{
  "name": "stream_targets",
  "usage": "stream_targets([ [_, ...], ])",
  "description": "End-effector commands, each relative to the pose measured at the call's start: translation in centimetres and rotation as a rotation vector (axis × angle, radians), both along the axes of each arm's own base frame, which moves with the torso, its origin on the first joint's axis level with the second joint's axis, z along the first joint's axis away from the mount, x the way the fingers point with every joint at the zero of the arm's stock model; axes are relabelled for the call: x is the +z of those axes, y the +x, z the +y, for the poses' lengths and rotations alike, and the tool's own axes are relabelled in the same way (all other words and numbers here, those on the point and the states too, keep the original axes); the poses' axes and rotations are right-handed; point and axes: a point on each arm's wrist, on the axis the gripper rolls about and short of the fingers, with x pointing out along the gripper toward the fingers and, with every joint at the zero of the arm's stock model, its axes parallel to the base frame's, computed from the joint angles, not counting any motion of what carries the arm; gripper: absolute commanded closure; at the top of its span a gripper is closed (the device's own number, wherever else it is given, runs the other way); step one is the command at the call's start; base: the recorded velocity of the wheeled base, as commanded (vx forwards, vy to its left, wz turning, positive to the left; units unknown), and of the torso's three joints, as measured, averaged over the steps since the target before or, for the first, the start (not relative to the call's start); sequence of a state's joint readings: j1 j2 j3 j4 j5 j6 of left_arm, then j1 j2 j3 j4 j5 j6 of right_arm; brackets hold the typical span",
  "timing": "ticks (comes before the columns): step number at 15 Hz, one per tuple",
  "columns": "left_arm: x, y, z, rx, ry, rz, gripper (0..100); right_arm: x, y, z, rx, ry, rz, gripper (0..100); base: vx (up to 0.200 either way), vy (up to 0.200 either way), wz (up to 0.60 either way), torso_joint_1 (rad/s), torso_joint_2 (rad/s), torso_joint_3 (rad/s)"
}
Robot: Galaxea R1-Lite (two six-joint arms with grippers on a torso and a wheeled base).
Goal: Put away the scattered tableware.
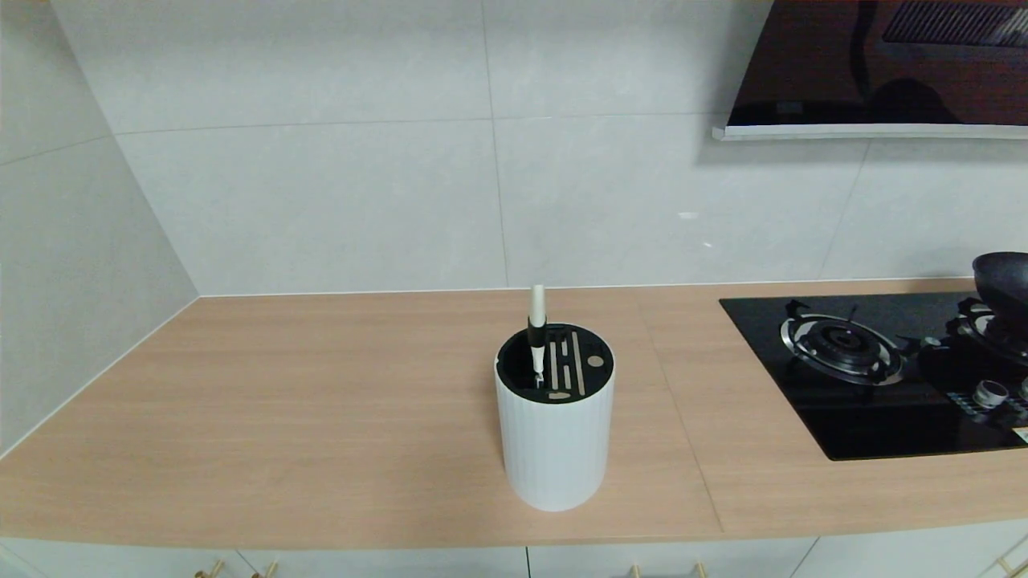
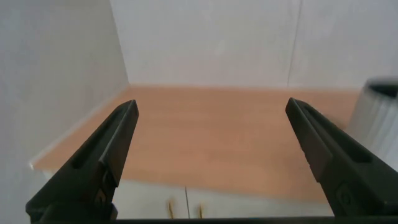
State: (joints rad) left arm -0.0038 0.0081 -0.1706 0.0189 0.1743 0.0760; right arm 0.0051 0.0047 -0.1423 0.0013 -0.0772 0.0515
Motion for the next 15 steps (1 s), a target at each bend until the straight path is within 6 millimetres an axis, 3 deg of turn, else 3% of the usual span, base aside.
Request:
stream_targets([
  [1,-3.5,1.3,0.0,-0.004,-0.003,0.098,0,-2.9,1.3,0.1,0.03,-0.025,0.044,0,0.0,0.0,0.0,0.0,0.0,0.0],
  [5,-4.4,1.6,-0.3,-0.142,-0.053,0.137,0,-3.6,1.3,0.2,0.099,-0.066,0.116,0,0.0,0.0,0.0,0.0,0.0,0.0],
  [15,-4.4,1.6,-0.3,-0.15,-0.068,0.134,0,-3.9,1.3,0.3,0.129,-0.08,0.138,0,0.0,0.0,0.0,0.0,0.0,0.0],
])
